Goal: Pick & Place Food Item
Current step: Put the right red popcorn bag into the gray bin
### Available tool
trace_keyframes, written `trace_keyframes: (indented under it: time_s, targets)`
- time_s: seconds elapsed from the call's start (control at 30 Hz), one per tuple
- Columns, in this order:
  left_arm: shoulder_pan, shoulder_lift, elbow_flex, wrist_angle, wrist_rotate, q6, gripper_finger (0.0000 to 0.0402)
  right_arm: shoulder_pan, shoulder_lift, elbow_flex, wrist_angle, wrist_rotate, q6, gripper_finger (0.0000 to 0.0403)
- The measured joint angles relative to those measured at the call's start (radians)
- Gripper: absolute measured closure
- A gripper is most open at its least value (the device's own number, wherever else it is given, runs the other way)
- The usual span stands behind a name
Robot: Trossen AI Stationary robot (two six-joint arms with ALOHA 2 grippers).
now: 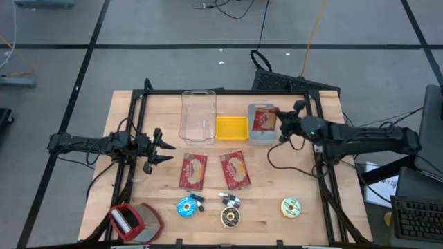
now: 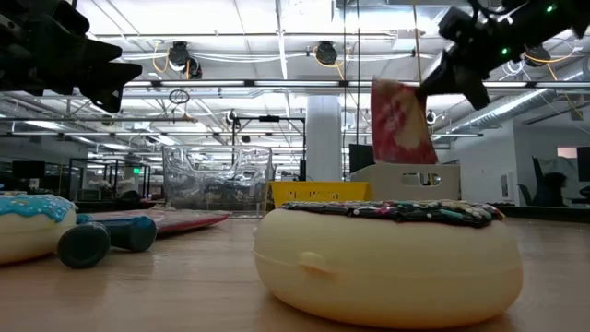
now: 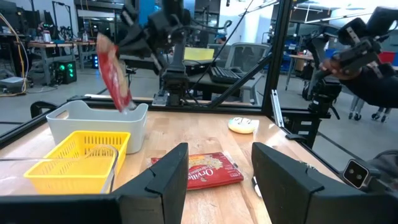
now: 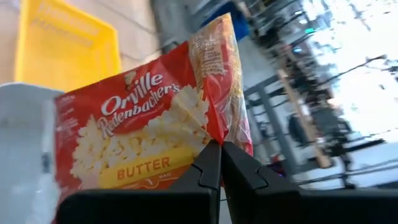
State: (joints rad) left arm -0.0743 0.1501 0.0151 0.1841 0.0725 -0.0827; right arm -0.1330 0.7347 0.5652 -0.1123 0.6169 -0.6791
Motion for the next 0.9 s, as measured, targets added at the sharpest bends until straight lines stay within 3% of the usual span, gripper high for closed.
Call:
trace_keyframes:
  time_s: [0.27,0.67,0.9]
  targets:
    - [0.000,0.000,0.000,0.000,0.000,0.000,0.0222,-0.125,0.080,-0.055,0.040,-0.173,0.035,0.0403]
    - [0.000,0.000,0.000,0.000,0.000,0.000,0.0222,-0.143,0.105,-0.198,0.196,-0.176,0.040,0.0403]
    - [0.000,0.000,0.000,0.000,0.000,0.000,0.0222,-0.143,0.105,-0.213,0.222,-0.175,0.048,0.0403]
